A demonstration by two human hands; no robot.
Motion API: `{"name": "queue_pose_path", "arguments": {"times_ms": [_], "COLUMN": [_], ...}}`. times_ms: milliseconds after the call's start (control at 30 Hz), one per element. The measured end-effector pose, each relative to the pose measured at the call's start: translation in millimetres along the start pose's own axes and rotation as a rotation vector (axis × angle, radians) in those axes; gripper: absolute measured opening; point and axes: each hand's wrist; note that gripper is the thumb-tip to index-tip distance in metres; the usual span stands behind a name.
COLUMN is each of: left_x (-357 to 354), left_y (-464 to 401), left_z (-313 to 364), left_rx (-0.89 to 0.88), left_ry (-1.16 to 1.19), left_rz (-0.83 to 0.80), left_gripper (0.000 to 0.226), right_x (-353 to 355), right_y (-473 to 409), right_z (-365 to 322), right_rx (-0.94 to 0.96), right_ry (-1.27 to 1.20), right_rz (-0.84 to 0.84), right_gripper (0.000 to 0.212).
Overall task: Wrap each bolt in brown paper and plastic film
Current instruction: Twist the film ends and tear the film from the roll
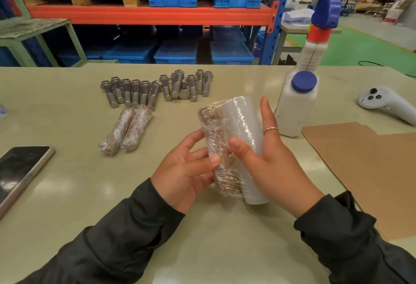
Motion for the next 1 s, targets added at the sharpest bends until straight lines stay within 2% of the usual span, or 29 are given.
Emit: {"name": "queue_pose_path", "arguments": {"times_ms": [100,233,367,433,533,700,1000], "left_x": [-2,-5,-2,1,5,3,-2], "left_y": [-1,-1,0,-1,0,2,4], "left_z": [0,-4,-5,-4,-4,-8,-12], "left_rx": [0.029,-0.015,-0.062,-0.093,-0.172,-0.261,-0.341], "left_ry": [0.016,0.021,-0.039,-0.09,-0.195,-0.523,-0.697], "left_rz": [0.029,0.122,0.166,0.177,0.228,0.329,0.373], "left_gripper": [0.059,0.063,0.043,0.034,0.033,0.023,0.019], "right_x": [-2,-9,-9,-7,-5,-5,-12], "right_y": [3,9,10,10,10,9,5], "right_z": [2,-2,-3,-3,-4,-4,-4], "right_rx": [0.007,0.02,0.021,0.016,0.022,0.067,0.106], "right_ry": [-0.043,-0.035,-0.047,0.008,0.094,0.262,0.501], "right_rz": [-0.02,-0.053,-0.066,-0.048,-0.014,0.045,0.104], "right_gripper": [0.082,0.083,0.085,0.089,0.093,0.099,0.095]}}
Point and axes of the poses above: each hand's wrist, its own y-axis away from the middle knuckle, its own x-axis out of the back of the hand, z = x × y, and after that the axes turned 6 degrees about -x, right-handed
